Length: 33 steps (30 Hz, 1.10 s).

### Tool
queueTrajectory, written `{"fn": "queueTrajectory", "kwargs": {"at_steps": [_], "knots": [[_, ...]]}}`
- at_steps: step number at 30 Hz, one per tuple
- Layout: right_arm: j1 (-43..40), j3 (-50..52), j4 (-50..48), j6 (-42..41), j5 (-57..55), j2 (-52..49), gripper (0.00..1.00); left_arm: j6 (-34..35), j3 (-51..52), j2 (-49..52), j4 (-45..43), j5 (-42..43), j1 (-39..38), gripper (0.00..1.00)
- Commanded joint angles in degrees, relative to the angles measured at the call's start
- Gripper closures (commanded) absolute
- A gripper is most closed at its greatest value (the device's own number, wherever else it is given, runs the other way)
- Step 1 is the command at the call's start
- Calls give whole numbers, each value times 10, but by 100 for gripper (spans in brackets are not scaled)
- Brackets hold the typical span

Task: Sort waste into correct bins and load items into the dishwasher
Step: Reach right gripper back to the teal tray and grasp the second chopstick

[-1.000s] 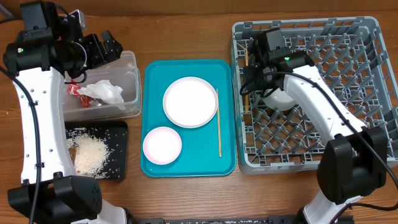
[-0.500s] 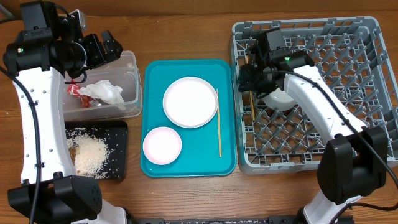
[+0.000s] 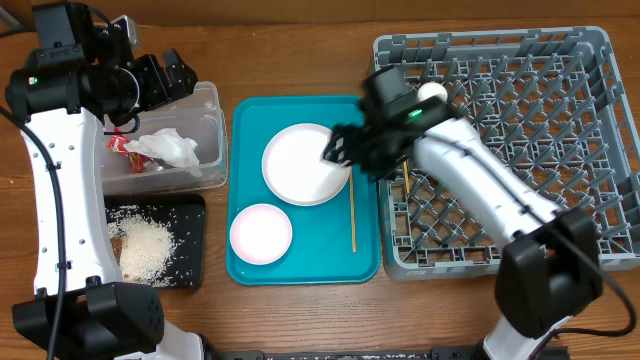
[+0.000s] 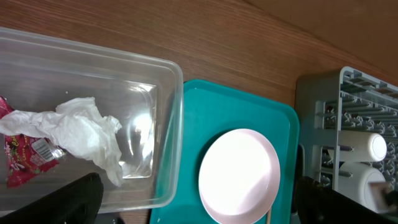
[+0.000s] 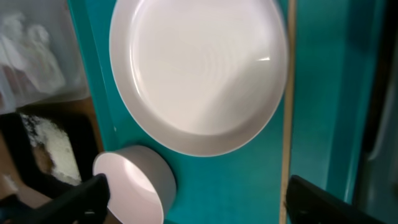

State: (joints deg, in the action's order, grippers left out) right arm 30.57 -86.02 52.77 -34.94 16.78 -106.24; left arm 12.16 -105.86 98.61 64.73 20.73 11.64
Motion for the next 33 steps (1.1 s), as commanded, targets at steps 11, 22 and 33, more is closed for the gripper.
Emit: {"fn": "queueTrajectory", "kwargs": {"at_steps": [11, 22, 33], "knots": [[134, 28, 5, -123, -268, 8, 42, 12, -10, 1, -2, -4, 0, 0], [131, 136, -90, -53, -305, 7, 77, 12, -10, 1, -2, -4, 0, 0], [131, 194, -148, -51, -347, 7, 77, 12, -10, 1, -2, -4, 0, 0]]}}
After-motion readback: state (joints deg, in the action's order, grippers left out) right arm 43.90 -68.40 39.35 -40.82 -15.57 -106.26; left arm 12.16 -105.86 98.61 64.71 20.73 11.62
